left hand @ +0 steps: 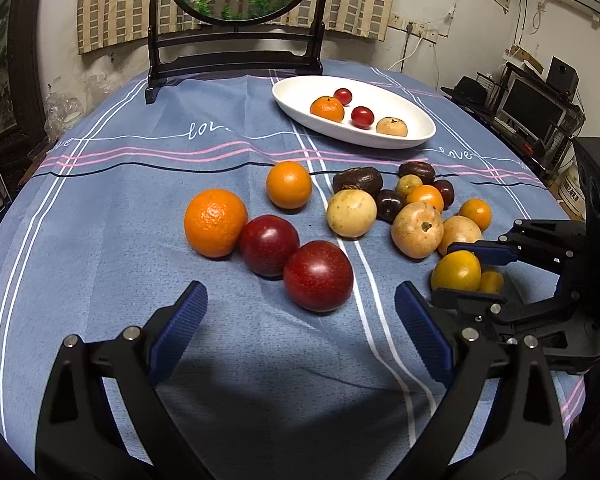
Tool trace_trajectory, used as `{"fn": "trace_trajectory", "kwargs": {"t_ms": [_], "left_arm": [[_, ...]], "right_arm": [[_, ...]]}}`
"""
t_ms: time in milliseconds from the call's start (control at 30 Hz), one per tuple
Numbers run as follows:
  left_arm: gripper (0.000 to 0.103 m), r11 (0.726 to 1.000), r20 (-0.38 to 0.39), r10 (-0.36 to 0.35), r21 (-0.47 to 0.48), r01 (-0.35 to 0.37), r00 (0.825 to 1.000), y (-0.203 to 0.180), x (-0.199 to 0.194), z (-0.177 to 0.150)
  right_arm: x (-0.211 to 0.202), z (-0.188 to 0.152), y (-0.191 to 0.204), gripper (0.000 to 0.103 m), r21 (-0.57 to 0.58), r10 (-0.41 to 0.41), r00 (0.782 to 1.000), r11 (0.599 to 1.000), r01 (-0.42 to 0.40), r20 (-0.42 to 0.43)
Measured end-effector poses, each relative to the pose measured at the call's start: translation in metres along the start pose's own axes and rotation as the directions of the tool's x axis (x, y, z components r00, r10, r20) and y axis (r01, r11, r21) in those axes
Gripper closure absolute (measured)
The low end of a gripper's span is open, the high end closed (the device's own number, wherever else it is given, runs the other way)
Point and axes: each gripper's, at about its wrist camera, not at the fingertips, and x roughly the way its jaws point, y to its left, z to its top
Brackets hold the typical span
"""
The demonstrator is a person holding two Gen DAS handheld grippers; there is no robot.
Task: Organize fruits
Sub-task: 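Grasp a yellow lemon-like fruit with the right tool while the left tool grasps a dark red plum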
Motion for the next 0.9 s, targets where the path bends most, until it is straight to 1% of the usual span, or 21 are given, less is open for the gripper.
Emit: {"fn": "trace_trajectory", "kwargs": {"t_ms": [100, 167, 200, 267, 300, 333, 367, 400, 433, 500, 567, 600, 667, 767, 900], "left_arm": [[0.007, 1.0, -0.002, 0.001, 0.003, -0.001, 1.0, -0.001, 0.0, 0.0], [0.007, 1.0, -0.002, -0.012, 0.003, 0.012, 1.0, -0.002, 0.0, -0.001], [0.007, 1.0, 0.001, -0.027, 0.006, 0.027, 1.0, -0.003, -0.001, -0.001], [0.009, 0.999, 0.006, -0.05, 0.02, 0.05, 0.999, -0.006, -0.002, -0.001], [0.014, 0.998, 0.007, -0.061, 0.035, 0.061, 0.998, -0.009, -0.003, -0.002], [0.017, 0.997, 0.004, -0.068, 0.043, 0.068, 0.998, -0.011, -0.002, -0.002], [0.022, 0.996, -0.006, -0.077, 0.049, 0.077, 0.997, -0.012, 0.0, -0.002], [0.028, 0.995, -0.016, -0.083, 0.048, 0.084, 0.996, -0.012, 0.002, -0.002], [0.03, 0.995, -0.029, -0.087, 0.043, 0.089, 0.996, -0.011, 0.005, -0.002], [0.04, 0.995, -0.057, -0.093, 0.02, 0.094, 0.994, -0.007, 0.011, -0.001], [0.045, 0.995, -0.078, -0.096, 0.001, 0.096, 0.992, -0.005, 0.016, -0.001], [0.049, 0.996, -0.087, -0.094, -0.011, 0.093, 0.992, -0.003, 0.018, -0.001], [0.053, 0.997, -0.083, -0.079, -0.02, 0.078, 0.993, -0.003, 0.021, 0.002], [0.053, 0.998, -0.07, -0.055, -0.004, 0.055, 0.996, -0.006, 0.021, 0.005], [0.053, 0.999, -0.076, -0.031, 0.022, 0.033, 0.997, -0.014, 0.026, 0.009]], "right_arm": [[-0.001, 0.0, -0.002, 0.061, 0.02, 0.003, 1.0, 1.0, -0.003, -0.001], [-0.005, 0.0, -0.01, 0.061, 0.078, 0.045, 0.999, 0.996, -0.047, 0.015], [-0.009, -0.001, -0.017, 0.061, 0.126, 0.075, 0.996, 0.989, -0.079, 0.039], [-0.019, -0.001, -0.026, 0.061, 0.179, 0.102, 0.991, 0.977, -0.116, 0.086], [-0.022, -0.001, -0.029, 0.061, 0.195, 0.107, 0.989, 0.973, -0.126, 0.101], [-0.024, -0.001, -0.03, 0.061, 0.204, 0.109, 0.988, 0.97, -0.129, 0.108], [-0.025, -0.001, -0.03, 0.061, 0.211, 0.109, 0.988, 0.969, -0.131, 0.113], [-0.026, -0.002, -0.03, 0.061, 0.214, 0.108, 0.988, 0.968, -0.131, 0.114], [-0.026, -0.002, -0.029, 0.061, 0.216, 0.107, 0.988, 0.968, -0.13, 0.115], [-0.028, -0.002, -0.028, 0.061, 0.223, 0.109, 0.987, 0.965, -0.134, 0.12], [-0.029, -0.002, -0.029, 0.061, 0.226, 0.11, 0.987, 0.965, -0.135, 0.121], [-0.029, -0.003, -0.029, 0.061, 0.226, 0.111, 0.986, 0.964, -0.137, 0.121], [-0.029, -0.002, -0.028, 0.061, 0.223, 0.116, 0.986, 0.965, -0.141, 0.121], [-0.03, -0.003, -0.024, 0.061, 0.209, 0.123, 0.985, 0.967, -0.146, 0.122], [-0.03, -0.003, -0.022, 0.061, 0.205, 0.122, 0.986, 0.968, -0.145, 0.117]]}}
